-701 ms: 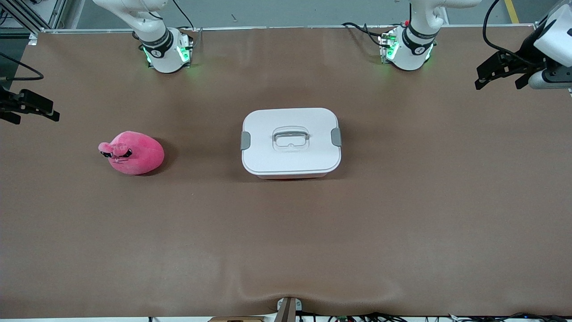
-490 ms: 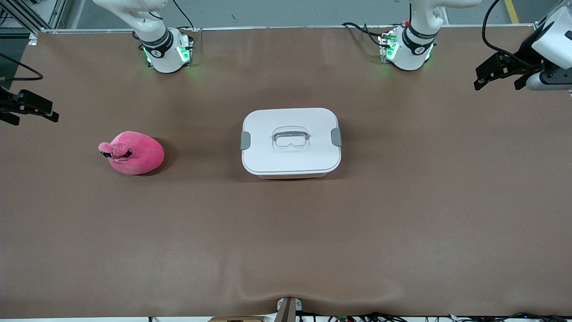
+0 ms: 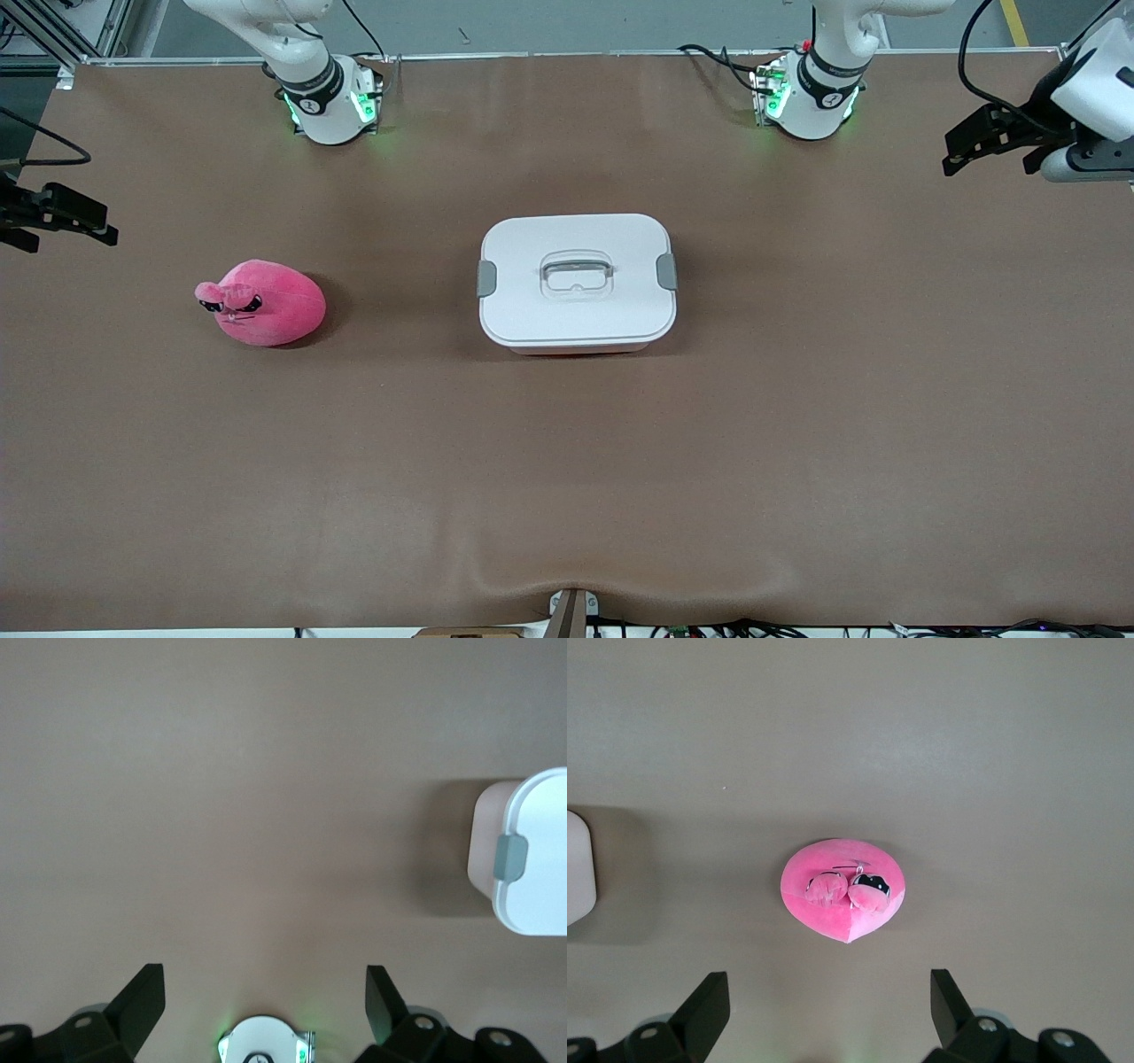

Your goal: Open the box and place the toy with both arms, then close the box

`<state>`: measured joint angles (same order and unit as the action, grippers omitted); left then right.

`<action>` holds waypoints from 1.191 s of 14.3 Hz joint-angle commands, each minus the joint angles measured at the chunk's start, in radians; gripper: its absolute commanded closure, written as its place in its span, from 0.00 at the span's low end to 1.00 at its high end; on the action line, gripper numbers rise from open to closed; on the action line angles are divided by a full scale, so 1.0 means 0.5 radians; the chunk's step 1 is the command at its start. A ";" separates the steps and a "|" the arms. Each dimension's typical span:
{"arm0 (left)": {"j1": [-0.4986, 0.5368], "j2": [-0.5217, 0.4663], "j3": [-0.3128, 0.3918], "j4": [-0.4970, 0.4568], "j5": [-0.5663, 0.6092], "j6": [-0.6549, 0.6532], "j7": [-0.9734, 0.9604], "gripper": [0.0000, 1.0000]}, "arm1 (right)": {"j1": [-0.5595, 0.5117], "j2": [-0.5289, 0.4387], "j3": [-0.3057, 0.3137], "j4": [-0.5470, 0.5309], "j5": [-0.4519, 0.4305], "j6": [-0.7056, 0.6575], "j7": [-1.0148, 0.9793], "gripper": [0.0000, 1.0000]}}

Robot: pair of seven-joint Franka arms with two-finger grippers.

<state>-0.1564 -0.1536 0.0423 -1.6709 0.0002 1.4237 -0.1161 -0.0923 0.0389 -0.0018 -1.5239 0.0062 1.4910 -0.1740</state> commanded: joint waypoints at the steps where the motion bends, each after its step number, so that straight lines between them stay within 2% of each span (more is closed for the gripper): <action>1: 0.012 0.043 -0.020 0.078 0.049 -0.071 -0.007 0.00 | -0.015 -0.019 0.025 -0.048 -0.028 0.022 -0.011 0.00; 9: -0.019 0.040 -0.029 0.087 0.046 -0.123 -0.019 0.00 | 0.000 -0.023 0.071 -0.406 -0.006 0.337 -0.026 0.00; 12: -0.025 0.046 -0.054 0.087 0.043 -0.111 -0.028 0.00 | 0.010 -0.023 0.126 -0.578 -0.006 0.515 -0.026 0.00; 16: -0.040 0.086 -0.155 0.087 0.030 -0.053 -0.264 0.00 | 0.010 -0.010 0.166 -0.793 -0.016 0.745 -0.032 0.00; 17: -0.043 0.120 -0.216 0.087 0.043 -0.052 -0.350 0.00 | 0.004 -0.004 0.166 -0.848 -0.028 0.803 -0.048 0.00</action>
<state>-0.1670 -0.1360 -0.0291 -1.6528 0.0068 1.3930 -0.2194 -0.0843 0.0496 0.0728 -1.8898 0.0061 1.8426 -0.1821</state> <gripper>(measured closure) 0.000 0.000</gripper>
